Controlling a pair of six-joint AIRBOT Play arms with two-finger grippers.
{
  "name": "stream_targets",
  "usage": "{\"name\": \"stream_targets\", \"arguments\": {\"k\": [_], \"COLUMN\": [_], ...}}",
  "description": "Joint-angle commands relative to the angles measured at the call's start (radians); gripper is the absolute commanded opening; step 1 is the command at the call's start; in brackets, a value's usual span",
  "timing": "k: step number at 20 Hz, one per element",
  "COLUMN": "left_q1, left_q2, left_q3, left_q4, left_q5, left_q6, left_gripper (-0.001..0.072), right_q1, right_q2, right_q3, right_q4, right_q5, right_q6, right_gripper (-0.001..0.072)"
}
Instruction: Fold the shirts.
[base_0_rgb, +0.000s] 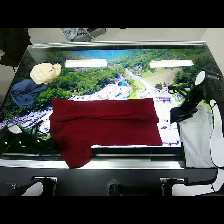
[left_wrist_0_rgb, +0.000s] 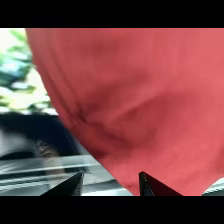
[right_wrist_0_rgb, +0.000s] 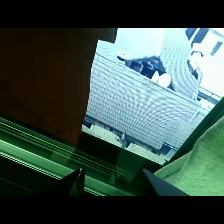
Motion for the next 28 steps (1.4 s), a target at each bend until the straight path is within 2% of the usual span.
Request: {"name": "stream_targets", "arguments": {"k": [1, 4, 5, 7, 8, 9, 11, 16, 23, 24, 25, 27, 28], "left_q1": [-0.024, -0.051, -0.061, -0.067, -0.067, -0.066, -0.066, -0.067, -0.066, -0.066, -0.066, -0.066, -0.064], "left_q2": [0.039, 0.039, 0.039, 0.039, 0.040, 0.043, 0.043, 0.043, 0.043, 0.043, 0.043, 0.043, 0.043], "left_q3": [-0.111, -0.124, -0.125, -0.125, -0.125, -0.125, -0.122, -0.121, -0.119, -0.119, -0.119, -0.119, -0.113], "left_q4": [-0.030, -0.080, -0.081, -0.083, -0.081, -0.081, -0.081, -0.082, -0.082, -0.082, -0.082, -0.082, -0.082], "left_q5": [0.072, 0.129, 0.152, 0.175, 0.179, 0.182, 0.181, 0.180, 0.182, 0.187, 0.192, 0.206, 0.207], "left_q6": [0.011, 0.003, -0.024, -0.038, -0.037, -0.037, -0.033, -0.018, 0.001, 0.002, 0.002, 0.002, 0.015], "left_gripper": [0.0439, 0.0433, 0.0369, 0.0079, 0.0033, 0.0032, 0.0032, 0.0031, 0.0031, 0.0032, 0.0032, 0.0032, 0.0031], "right_q1": [-0.004, -0.004, -0.004, -0.004, -0.004, -0.004, -0.005, -0.005, -0.003, -0.003, -0.004, -0.004, -0.004], "right_q2": [0.013, 0.020, 0.027, 0.049, 0.066, 0.085, 0.124, 0.128, 0.126, 0.126, 0.126, 0.127, 0.129], "right_q3": [-0.044, -0.084, -0.100, -0.148, -0.183, -0.224, -0.338, -0.526, -0.625, -0.631, -0.633, -0.633, -0.631], "right_q4": [0.004, 0.003, 0.003, 0.003, 0.004, 0.013, 0.071, 0.225, 0.240, 0.240, 0.239, 0.238, 0.238], "right_q5": [0.000, -0.018, -0.030, -0.050, -0.064, -0.087, -0.163, -0.351, -0.448, -0.450, -0.449, -0.449, -0.450], "right_q6": [-0.011, -0.016, -0.015, -0.015, -0.015, -0.014, -0.021, -0.006, 0.076, 0.077, 0.078, 0.082, 0.072], "right_gripper": [0.0482, 0.0482, 0.0482, 0.0482, 0.0483, 0.0489, 0.0550, 0.0552, 0.0538, 0.0500, 0.0377, 0.0053, 0.0050]}}
